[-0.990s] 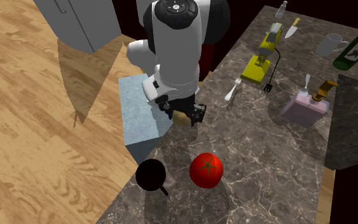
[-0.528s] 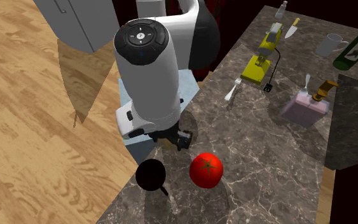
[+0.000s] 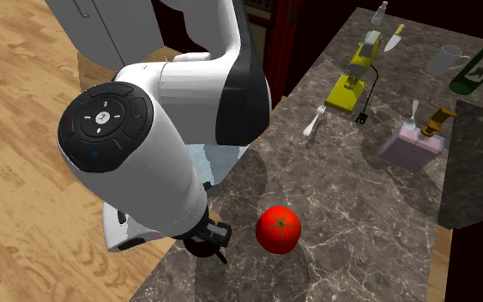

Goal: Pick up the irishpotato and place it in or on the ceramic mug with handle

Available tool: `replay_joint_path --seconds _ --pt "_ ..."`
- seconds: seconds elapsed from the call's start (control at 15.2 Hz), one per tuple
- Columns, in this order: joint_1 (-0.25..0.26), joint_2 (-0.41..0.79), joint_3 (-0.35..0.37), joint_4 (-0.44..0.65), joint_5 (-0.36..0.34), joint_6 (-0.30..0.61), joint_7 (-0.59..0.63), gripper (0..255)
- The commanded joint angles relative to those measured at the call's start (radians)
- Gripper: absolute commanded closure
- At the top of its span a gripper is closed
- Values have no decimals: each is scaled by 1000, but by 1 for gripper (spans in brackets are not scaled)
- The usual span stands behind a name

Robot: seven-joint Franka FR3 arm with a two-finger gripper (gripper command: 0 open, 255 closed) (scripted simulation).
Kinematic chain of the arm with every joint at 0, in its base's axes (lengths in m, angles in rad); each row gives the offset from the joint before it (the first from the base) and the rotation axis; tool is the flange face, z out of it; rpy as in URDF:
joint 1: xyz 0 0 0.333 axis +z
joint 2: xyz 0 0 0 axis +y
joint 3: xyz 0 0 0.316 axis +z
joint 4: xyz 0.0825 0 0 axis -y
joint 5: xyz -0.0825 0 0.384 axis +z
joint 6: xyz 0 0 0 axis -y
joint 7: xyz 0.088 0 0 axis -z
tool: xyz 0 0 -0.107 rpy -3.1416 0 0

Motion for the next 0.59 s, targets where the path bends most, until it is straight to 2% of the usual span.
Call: replay_joint_path --seconds 0.0,0.53 --pt "-3 23 -4 -1 0 24 -8 255" --pt "-3 49 -3 -80 2 129 -13 255"
